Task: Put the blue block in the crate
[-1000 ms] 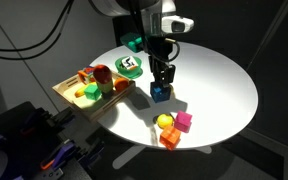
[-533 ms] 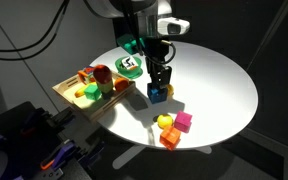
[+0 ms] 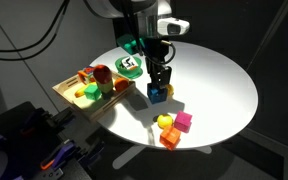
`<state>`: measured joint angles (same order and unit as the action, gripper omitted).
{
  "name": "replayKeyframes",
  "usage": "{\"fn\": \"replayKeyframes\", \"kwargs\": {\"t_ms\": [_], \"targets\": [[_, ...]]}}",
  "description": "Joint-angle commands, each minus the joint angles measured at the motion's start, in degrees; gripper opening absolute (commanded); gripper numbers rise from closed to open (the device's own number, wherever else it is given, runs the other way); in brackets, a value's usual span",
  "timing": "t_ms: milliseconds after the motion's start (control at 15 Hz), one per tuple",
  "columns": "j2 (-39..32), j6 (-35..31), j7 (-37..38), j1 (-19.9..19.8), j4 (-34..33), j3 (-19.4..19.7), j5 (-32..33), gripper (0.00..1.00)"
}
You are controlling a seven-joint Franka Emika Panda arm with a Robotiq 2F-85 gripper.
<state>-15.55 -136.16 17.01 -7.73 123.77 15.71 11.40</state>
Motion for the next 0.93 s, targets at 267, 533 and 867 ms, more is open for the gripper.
{"fn": "replayKeyframes", "kwargs": {"t_ms": [267,533,867], "targets": [[1.8,0.4,-0.1,1.0,0.1,-1.9,0.7,0.28],[3.8,1.3,-0.4,2.1,0.1,-3.1,1.0,0.28],[6.9,2.4,-0.1,4.0,0.7,-5.0,2.6,0.28]]}}
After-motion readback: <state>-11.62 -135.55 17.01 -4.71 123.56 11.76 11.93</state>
